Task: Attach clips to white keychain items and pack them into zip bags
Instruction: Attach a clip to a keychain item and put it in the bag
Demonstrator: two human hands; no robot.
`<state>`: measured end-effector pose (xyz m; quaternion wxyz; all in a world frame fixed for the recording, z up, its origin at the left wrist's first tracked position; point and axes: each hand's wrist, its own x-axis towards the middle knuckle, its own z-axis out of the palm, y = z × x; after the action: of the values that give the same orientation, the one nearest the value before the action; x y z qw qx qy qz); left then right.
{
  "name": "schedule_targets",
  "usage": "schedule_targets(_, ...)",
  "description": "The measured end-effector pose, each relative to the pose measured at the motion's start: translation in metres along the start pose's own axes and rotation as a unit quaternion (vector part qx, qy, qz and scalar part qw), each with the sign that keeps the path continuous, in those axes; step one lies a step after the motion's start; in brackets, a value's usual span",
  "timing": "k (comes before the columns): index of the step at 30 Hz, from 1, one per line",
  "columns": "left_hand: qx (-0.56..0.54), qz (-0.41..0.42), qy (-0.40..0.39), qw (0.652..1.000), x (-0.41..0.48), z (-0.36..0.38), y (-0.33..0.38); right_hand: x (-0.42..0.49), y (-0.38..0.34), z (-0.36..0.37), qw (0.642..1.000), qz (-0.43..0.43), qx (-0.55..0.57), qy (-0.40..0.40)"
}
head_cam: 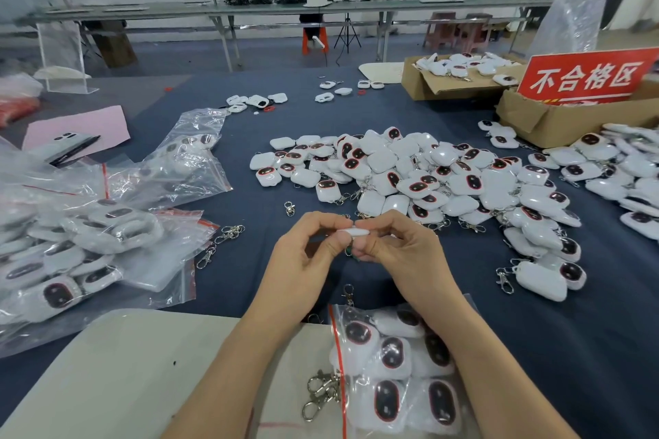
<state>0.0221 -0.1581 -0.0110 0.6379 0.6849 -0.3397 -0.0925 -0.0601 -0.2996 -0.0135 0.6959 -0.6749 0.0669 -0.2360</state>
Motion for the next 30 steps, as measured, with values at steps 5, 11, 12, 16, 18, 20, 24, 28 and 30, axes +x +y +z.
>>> schedule_targets(5, 0.035, 0.028, -0.016, 0.999, -0.002, 0.0026, 0.001, 0.0, -0.0032, -0.0038, 0.995, 0.033, 0.093, -0.008)
schedule_targets(11, 0.133, 0.081, 0.041, 0.987, 0.0006, -0.0011, -0.0028, -0.0011, 0.0012, -0.0047, 0.998, 0.04, 0.039, -0.035)
schedule_targets(12, 0.144, 0.088, 0.042, 0.985, 0.0005, -0.0013, -0.0028, -0.0008, 0.0014, -0.0037, 0.999, 0.03, 0.026, -0.03)
schedule_targets(16, 0.084, 0.061, 0.019, 0.994, 0.0003, 0.0017, -0.0032, -0.0008, 0.0009, -0.0023, 0.999, 0.013, 0.04, -0.004)
schedule_targets(18, -0.001, 0.012, 0.013, 1.0, 0.0003, 0.003, -0.0022, -0.0015, 0.0004, -0.0026, 0.998, 0.019, 0.055, -0.012)
schedule_targets(20, -0.047, -0.016, 0.006, 0.999, 0.0002, 0.0043, -0.0012, -0.0015, -0.0007, -0.003, 0.998, 0.017, 0.059, -0.01)
schedule_targets(24, -0.047, -0.013, 0.012, 0.999, -0.0004, 0.006, -0.0015, 0.0, 0.0017, -0.0036, 0.999, 0.004, 0.049, 0.004)
schedule_targets(28, -0.044, -0.01, 0.013, 0.999, -0.0007, 0.006, -0.0012, -0.0001, 0.0032, -0.004, 0.999, 0.009, 0.049, 0.006)
schedule_targets(30, -0.041, -0.01, 0.011, 0.999, -0.0002, 0.0064, -0.0014, -0.0007, 0.0037, -0.004, 0.998, 0.014, 0.052, 0.012)
